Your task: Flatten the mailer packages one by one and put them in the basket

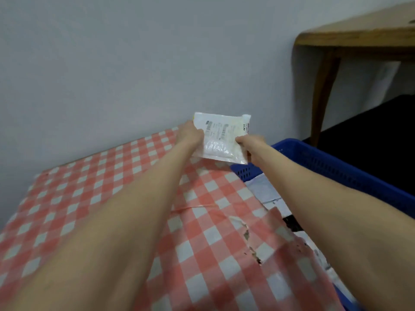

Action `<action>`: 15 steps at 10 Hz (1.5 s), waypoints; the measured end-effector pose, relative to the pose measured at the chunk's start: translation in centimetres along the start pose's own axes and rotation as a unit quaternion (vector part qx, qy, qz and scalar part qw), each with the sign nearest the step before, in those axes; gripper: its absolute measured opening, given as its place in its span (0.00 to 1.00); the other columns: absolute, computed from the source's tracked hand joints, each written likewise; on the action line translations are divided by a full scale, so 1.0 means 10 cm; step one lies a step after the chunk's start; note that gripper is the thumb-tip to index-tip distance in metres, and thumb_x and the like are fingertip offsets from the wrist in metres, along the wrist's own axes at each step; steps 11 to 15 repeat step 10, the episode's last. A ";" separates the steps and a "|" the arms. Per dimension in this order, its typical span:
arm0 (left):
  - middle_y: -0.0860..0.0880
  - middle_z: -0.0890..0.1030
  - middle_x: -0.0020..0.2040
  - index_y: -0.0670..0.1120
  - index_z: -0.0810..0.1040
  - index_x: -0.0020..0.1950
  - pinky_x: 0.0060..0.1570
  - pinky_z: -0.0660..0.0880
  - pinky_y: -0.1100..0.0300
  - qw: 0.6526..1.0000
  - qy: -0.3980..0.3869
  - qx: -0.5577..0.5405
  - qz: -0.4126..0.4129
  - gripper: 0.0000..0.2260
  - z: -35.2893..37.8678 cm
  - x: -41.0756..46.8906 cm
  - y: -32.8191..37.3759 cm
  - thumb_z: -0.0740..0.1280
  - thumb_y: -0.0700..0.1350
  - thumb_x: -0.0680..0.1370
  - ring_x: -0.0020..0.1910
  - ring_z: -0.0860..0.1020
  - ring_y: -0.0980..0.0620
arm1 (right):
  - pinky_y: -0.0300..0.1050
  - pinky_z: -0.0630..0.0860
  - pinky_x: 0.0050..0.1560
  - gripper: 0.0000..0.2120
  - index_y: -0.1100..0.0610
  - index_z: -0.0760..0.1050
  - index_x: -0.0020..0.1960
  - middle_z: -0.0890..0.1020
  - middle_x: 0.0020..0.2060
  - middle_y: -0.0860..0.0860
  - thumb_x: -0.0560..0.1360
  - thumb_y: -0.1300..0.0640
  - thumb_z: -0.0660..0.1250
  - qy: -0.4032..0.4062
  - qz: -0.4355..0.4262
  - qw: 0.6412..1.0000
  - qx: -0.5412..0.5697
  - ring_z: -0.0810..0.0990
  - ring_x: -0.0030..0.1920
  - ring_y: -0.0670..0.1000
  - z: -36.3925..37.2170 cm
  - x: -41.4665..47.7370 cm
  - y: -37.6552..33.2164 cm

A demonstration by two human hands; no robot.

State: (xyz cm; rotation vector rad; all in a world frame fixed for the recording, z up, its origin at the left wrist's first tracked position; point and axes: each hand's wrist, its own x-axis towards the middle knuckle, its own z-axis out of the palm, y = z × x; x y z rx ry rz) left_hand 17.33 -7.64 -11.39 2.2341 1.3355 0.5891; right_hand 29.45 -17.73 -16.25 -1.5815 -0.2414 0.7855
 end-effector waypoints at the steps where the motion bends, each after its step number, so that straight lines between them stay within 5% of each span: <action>1: 0.42 0.69 0.70 0.41 0.64 0.73 0.64 0.68 0.53 0.999 -0.040 -0.002 0.032 0.22 0.45 0.09 0.34 0.60 0.42 0.79 0.67 0.70 0.42 | 0.49 0.80 0.45 0.13 0.64 0.76 0.57 0.82 0.47 0.56 0.73 0.65 0.67 0.080 0.021 0.996 0.014 0.81 0.44 0.56 -0.48 0.36 0.17; 2: 0.40 0.70 0.70 0.40 0.65 0.72 0.66 0.68 0.51 0.997 -0.061 0.014 0.046 0.22 0.88 0.22 0.50 0.61 0.41 0.79 0.67 0.71 0.41 | 0.46 0.75 0.51 0.19 0.64 0.72 0.65 0.78 0.59 0.62 0.74 0.63 0.64 0.118 0.053 0.991 0.021 0.76 0.47 0.55 -0.82 0.71 0.51; 3: 0.40 0.68 0.70 0.39 0.64 0.72 0.67 0.67 0.52 0.994 -0.098 0.037 0.042 0.21 1.27 0.37 0.52 0.61 0.42 0.80 0.68 0.69 0.41 | 0.46 0.71 0.49 0.18 0.66 0.71 0.66 0.77 0.60 0.62 0.78 0.63 0.59 0.154 0.095 0.983 0.013 0.72 0.41 0.55 -0.99 1.02 0.92; 4: 0.39 0.68 0.70 0.39 0.64 0.72 0.66 0.66 0.54 0.990 -0.111 0.083 0.042 0.22 1.54 0.53 0.46 0.61 0.43 0.80 0.69 0.67 0.41 | 0.46 0.74 0.52 0.17 0.65 0.71 0.66 0.79 0.56 0.61 0.78 0.65 0.57 0.195 0.159 0.966 0.053 0.78 0.48 0.58 -0.97 1.24 1.30; 5: 0.38 0.68 0.70 0.39 0.64 0.72 0.67 0.65 0.54 0.985 -0.119 0.121 0.037 0.22 1.71 0.70 0.40 0.61 0.44 0.80 0.69 0.66 0.41 | 0.52 0.75 0.61 0.19 0.66 0.69 0.68 0.76 0.63 0.62 0.77 0.67 0.59 0.198 0.192 0.961 0.031 0.76 0.61 0.62 -0.91 1.42 1.60; 7: 0.40 0.67 0.70 0.39 0.64 0.72 0.65 0.69 0.50 0.978 -0.144 0.147 0.032 0.23 1.95 0.95 0.27 0.63 0.46 0.79 0.67 0.69 0.41 | 0.49 0.73 0.56 0.20 0.64 0.67 0.69 0.75 0.64 0.61 0.78 0.66 0.59 0.186 0.229 0.955 0.040 0.76 0.61 0.61 -0.75 1.67 2.02; 9: 0.40 0.68 0.69 0.39 0.64 0.71 0.63 0.71 0.50 0.975 -0.150 0.163 0.026 0.22 2.05 1.00 0.18 0.62 0.43 0.79 0.66 0.69 0.40 | 0.56 0.65 0.70 0.24 0.64 0.56 0.75 0.65 0.72 0.62 0.81 0.63 0.55 0.156 0.268 0.951 0.022 0.66 0.70 0.61 -0.60 1.71 2.16; 10: 0.40 0.68 0.69 0.39 0.65 0.71 0.63 0.71 0.50 0.976 -0.141 0.166 0.027 0.22 2.03 0.99 0.19 0.62 0.43 0.79 0.66 0.69 0.41 | 0.55 0.61 0.72 0.28 0.62 0.53 0.76 0.60 0.74 0.60 0.79 0.61 0.58 0.127 0.257 0.957 -0.051 0.61 0.73 0.61 -0.59 1.65 2.09; 15: 0.40 0.68 0.69 0.39 0.65 0.71 0.63 0.71 0.50 0.976 -0.141 0.166 0.027 0.22 2.03 0.99 0.19 0.62 0.43 0.79 0.66 0.69 0.41 | 0.55 0.61 0.72 0.28 0.62 0.53 0.76 0.60 0.74 0.60 0.79 0.61 0.58 0.127 0.257 0.957 -0.051 0.61 0.73 0.61 -0.59 1.65 2.09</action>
